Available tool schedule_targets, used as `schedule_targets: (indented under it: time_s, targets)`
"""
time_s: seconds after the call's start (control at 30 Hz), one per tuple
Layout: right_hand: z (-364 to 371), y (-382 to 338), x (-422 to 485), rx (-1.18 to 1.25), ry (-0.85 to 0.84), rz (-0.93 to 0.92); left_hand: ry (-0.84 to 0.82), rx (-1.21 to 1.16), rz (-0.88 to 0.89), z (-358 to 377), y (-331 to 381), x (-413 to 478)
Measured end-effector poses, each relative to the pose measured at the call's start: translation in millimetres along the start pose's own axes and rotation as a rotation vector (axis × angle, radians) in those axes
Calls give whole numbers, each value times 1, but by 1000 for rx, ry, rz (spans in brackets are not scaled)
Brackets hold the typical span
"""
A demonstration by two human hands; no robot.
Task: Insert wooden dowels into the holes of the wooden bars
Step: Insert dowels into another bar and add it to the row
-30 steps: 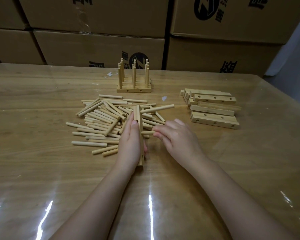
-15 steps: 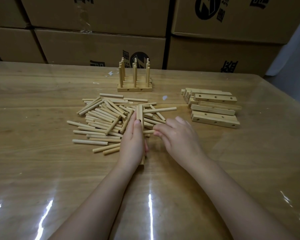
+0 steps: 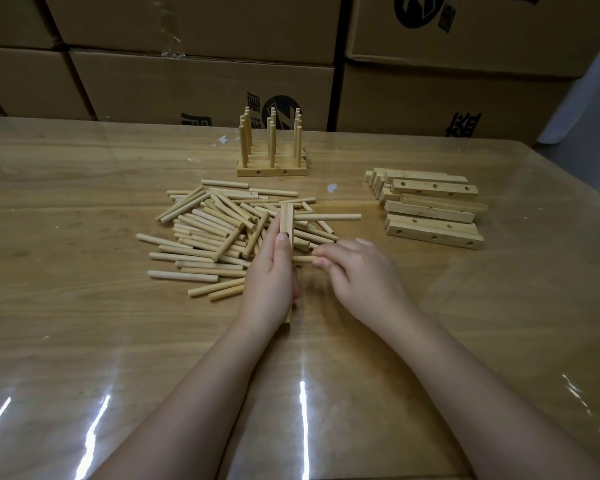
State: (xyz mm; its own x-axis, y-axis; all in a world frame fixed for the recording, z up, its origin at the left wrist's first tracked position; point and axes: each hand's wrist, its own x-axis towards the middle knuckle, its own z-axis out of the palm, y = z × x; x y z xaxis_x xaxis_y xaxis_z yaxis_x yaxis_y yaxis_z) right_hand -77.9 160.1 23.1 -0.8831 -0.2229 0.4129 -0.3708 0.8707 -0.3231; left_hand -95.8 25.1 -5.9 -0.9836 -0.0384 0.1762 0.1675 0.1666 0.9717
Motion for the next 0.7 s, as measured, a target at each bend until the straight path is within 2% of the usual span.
schedule_targets:
  time_s: [0.47, 0.53, 0.7]
  targets:
    - [-2, 4, 0, 216, -157, 169, -22, 136, 36, 0, 3, -5]
    - [-1, 2, 0, 134, -115, 108, -10, 123, 31, 1, 4, -5]
    - [-1, -4, 1, -253, 61, -96, 45, 79, -12, 3, 1, -2]
